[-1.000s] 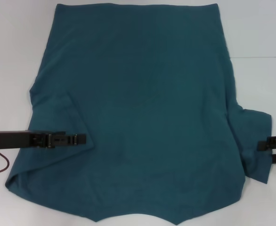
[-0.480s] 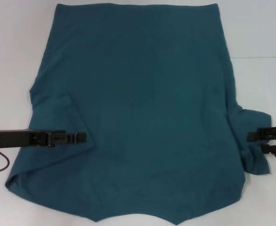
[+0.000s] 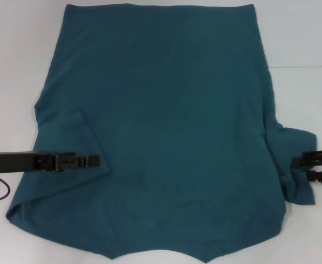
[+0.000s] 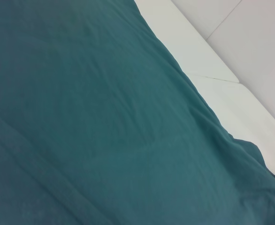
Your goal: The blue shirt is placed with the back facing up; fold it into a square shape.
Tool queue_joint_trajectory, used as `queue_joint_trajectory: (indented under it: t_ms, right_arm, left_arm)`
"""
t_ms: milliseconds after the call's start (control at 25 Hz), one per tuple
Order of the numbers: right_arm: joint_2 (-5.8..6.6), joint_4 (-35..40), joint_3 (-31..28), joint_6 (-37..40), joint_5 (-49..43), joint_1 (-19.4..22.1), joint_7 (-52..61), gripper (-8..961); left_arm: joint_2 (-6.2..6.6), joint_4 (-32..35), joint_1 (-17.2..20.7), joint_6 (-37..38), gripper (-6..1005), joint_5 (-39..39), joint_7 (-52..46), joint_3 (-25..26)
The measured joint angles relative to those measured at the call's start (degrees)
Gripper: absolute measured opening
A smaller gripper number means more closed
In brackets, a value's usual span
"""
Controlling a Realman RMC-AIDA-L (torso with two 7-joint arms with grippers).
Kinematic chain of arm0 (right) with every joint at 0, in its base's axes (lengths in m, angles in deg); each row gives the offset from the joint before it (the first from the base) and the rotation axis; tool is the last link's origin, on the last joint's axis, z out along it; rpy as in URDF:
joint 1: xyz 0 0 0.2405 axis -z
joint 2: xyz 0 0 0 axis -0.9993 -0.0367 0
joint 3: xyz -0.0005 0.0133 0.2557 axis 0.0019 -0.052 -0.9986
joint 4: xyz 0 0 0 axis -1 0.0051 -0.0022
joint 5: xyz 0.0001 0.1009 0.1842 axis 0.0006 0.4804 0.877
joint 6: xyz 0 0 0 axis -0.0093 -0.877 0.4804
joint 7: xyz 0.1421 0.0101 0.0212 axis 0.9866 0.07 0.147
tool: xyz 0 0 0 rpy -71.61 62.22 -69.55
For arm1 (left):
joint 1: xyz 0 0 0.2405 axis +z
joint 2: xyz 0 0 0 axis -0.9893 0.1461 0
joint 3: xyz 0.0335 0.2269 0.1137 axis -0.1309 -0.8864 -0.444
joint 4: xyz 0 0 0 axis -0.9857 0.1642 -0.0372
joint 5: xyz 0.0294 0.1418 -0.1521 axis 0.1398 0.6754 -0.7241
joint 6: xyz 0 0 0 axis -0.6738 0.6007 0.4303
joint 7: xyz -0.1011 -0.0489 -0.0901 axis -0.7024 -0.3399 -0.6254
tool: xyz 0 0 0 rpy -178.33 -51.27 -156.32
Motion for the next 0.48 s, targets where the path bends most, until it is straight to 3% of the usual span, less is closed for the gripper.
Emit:
queue_joint_trajectory:
  t_ms: [400,480]
  right_arm:
    - [0.05,0.0,0.5,0.2,-0.1,-0.1,0.0,499]
    - [0.09,0.0,0.6,0.1,-0.1,-0.1,0.0,360]
  left_arm:
    - [0.01,0.0,-0.1,-0.1,961,0.0,-0.1,0.0]
    - [0.01,0.0,-0.1,-0.1,961,0.0,-0.1,0.0]
